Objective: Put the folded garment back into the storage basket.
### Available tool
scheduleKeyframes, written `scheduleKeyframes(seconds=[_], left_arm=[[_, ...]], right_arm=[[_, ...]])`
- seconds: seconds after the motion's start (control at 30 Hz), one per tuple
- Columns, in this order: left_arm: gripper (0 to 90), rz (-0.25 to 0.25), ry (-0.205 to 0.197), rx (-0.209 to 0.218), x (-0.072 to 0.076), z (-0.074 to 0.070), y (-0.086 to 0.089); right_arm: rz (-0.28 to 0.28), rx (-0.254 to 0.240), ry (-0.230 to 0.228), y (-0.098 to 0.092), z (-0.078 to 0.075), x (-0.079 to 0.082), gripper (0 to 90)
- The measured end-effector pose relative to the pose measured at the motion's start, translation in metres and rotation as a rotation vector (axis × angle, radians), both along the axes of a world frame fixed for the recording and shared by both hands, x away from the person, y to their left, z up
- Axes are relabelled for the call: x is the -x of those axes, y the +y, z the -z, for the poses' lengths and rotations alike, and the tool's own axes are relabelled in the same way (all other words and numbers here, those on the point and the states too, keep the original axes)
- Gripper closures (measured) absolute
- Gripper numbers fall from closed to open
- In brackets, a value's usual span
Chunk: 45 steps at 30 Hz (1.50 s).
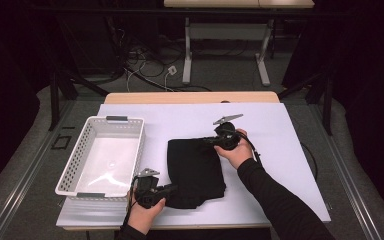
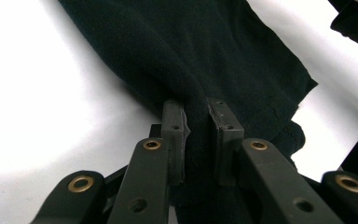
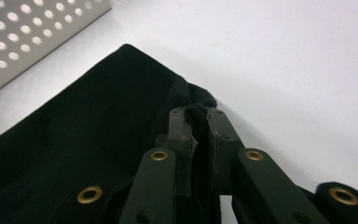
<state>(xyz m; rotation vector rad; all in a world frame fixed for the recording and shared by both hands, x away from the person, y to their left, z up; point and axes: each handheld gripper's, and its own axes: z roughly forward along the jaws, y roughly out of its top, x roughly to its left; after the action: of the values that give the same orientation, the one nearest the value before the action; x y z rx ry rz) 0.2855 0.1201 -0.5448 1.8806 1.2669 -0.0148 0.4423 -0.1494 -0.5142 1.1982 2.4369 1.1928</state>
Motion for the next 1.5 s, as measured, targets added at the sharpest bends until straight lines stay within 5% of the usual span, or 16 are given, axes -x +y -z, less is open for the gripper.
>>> scheduleKeyframes(seconds=[0.83, 1.5], left_arm=[[78.7, -0.003, -0.041, 0.031, 0.005, -0.015, 0.004], [78.7, -0.030, -0.118, 0.055, -0.004, -0.049, 0.016]], right_arm=[[-0.051, -0.030, -0.047, 0.003, -0.043, 0.012, 82.4], [-0.048, -0.064, -0.100, 0.008, -0.086, 0.007, 82.5]])
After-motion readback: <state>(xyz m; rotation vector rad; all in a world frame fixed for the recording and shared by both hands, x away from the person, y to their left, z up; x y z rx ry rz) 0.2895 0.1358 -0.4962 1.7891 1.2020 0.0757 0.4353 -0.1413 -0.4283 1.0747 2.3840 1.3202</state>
